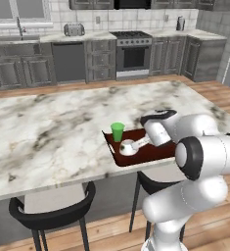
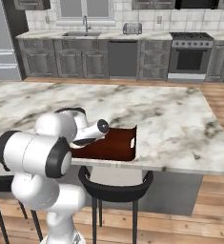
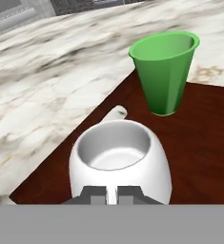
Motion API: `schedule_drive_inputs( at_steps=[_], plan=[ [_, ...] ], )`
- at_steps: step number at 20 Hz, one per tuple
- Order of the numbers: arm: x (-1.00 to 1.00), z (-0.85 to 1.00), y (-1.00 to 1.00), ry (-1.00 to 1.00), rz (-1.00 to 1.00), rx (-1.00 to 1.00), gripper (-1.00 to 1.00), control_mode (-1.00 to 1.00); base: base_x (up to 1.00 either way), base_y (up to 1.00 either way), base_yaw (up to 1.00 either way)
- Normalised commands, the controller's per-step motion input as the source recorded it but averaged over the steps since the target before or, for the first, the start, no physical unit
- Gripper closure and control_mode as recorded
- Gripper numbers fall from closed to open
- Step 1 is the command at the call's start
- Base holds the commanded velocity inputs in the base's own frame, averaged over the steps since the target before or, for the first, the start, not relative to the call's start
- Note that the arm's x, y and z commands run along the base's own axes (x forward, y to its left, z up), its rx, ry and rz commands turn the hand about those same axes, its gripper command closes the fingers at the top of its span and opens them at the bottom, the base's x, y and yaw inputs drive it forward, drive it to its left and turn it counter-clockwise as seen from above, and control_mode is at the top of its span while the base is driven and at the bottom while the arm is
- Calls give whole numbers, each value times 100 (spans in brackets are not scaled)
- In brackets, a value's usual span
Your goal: There is a tray on the dining counter. Grab the cup, mug, and pitcher and place them on the tray. The pitcher may be placed next to the tray if it cannot fit the tray.
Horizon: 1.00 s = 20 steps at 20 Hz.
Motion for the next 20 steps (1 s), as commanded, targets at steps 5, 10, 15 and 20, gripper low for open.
schedule_drive_inputs(
  at_steps=[5,10,15,20],
  plan=[
    [11,-19,1,0,0,0,100,-100,0,0,0],
    [7,-18,5,0,0,0,100,-100,0,0,0],
    [3,-9,6,0,0,0,100,-100,0,0,0],
    [0,0,1,0,0,0,100,-100,0,0,0]
  ],
)
